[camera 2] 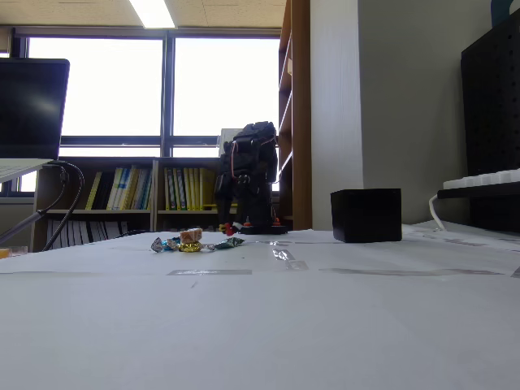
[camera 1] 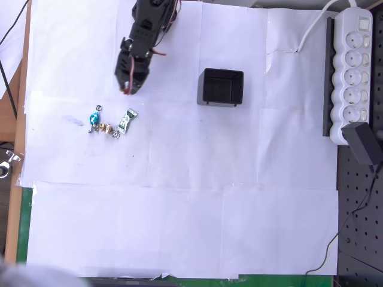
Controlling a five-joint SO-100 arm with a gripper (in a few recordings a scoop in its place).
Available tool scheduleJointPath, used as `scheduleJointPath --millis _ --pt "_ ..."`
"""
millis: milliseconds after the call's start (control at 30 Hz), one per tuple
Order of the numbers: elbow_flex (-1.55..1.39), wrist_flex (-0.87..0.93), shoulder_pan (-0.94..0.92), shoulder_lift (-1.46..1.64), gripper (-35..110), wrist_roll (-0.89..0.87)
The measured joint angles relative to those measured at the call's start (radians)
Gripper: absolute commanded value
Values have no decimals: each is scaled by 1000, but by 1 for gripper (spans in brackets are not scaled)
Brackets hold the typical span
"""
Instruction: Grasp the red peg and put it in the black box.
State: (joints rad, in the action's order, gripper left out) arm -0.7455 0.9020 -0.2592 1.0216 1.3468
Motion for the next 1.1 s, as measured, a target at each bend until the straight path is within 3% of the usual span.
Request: scheduleJointPath --millis 233,400,633,1100 --pt "-328 437 201 -18 0 -212" --pt "-512 627 408 0 0 -334" --pt "-669 592 689 155 0 -465" --pt "-951 555 962 557 1 -609"
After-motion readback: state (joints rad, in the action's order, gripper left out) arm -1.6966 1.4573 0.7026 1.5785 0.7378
